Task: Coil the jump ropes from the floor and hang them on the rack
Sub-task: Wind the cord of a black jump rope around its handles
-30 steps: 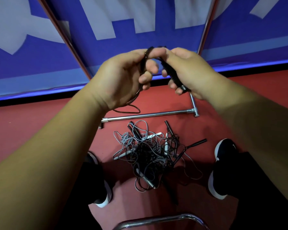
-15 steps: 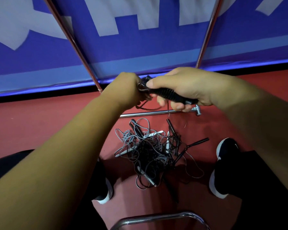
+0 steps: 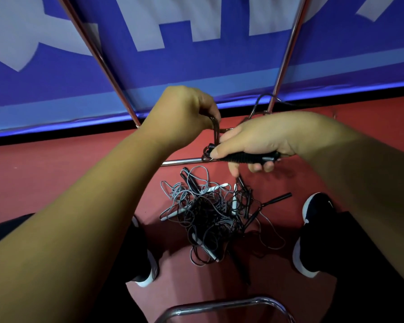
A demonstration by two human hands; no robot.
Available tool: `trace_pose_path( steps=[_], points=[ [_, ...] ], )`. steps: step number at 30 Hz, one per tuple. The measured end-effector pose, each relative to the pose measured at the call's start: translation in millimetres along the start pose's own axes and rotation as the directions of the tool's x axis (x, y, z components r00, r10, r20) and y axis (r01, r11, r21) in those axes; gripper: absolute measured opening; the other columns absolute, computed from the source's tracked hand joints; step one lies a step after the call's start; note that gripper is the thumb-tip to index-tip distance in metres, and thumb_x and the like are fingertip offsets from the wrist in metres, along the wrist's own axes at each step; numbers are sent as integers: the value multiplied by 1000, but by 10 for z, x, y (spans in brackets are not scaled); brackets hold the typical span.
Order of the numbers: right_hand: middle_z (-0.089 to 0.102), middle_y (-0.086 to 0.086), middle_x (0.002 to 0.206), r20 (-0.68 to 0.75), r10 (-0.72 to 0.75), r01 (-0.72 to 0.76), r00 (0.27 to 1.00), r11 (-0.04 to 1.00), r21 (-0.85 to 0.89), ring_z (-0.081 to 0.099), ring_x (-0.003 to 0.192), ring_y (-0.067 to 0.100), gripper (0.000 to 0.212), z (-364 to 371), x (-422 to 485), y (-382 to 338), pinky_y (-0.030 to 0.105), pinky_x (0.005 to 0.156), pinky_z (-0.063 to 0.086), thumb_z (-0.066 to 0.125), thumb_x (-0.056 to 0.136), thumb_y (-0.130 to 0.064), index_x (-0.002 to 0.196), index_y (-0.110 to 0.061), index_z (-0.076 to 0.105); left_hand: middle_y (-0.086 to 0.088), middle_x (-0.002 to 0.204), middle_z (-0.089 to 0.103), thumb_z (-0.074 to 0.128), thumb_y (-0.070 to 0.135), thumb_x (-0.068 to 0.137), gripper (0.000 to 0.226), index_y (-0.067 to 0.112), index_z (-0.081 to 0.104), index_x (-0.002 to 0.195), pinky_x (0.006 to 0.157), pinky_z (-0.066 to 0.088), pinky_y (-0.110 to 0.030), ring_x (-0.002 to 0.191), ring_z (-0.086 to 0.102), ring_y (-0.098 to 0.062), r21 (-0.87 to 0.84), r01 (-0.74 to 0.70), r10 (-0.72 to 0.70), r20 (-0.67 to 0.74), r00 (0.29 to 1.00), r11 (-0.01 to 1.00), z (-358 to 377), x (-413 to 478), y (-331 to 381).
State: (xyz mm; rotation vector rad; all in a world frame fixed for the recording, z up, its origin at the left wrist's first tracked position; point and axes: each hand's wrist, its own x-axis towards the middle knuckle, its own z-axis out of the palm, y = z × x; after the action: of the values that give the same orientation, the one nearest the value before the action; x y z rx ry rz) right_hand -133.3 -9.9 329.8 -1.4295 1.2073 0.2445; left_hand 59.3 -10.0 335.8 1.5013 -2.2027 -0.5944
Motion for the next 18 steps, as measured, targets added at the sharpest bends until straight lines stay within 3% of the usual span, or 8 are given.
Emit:
trace_pose_path(
  steps=[4,7,10,14,16,18],
  points=[
    [64,4,81,-230,12,-13,973,1000,-1,45,39,11,36,-67,123,100,18,41,31,67,101,-50,116,-18,65,-3,95,69,78,14,87,22,22,81,107,74,33,-23,91,63,-21,218,-186,174,71,982,958,-20,46,-16],
    [61,3,84,-319,42,5,947,989,147,45,42,11,33,-91,209,151,18,42,32,68,101,-48,120,-21,64,-8,101,66,72,12,90,29,20,75,117,79,42,-36,94,61,-31,333,-229,171,194,966,915,12,56,2],
    [59,1,81,-331,61,46,942,951,307,45,45,11,18,-84,265,138,19,44,29,70,98,-31,110,-20,62,-6,96,69,82,24,86,25,18,72,108,79,50,-44,92,62,-33,405,-123,30,228,973,906,28,56,6],
    [56,5,88,-392,-31,159,919,941,298,46,49,14,14,-30,280,39,21,45,31,63,92,-18,105,-20,58,-4,83,71,79,30,88,19,15,67,90,74,52,-38,82,65,-27,411,43,-134,194,972,910,49,18,5],
    [57,5,89,-426,-62,216,903,921,324,47,52,17,13,-6,248,-29,23,46,32,62,93,-29,103,-21,60,-2,75,75,65,19,95,9,11,65,91,70,58,-36,67,73,-18,331,145,-226,221,949,933,72,-13,-29],
    [60,5,89,-467,-64,277,882,871,405,50,54,19,29,-4,219,-86,24,48,34,59,97,-53,101,-25,64,-5,74,77,60,14,101,9,8,66,98,62,63,-35,53,72,-14,98,285,-301,286,910,953,70,-39,-41]
  ],
)
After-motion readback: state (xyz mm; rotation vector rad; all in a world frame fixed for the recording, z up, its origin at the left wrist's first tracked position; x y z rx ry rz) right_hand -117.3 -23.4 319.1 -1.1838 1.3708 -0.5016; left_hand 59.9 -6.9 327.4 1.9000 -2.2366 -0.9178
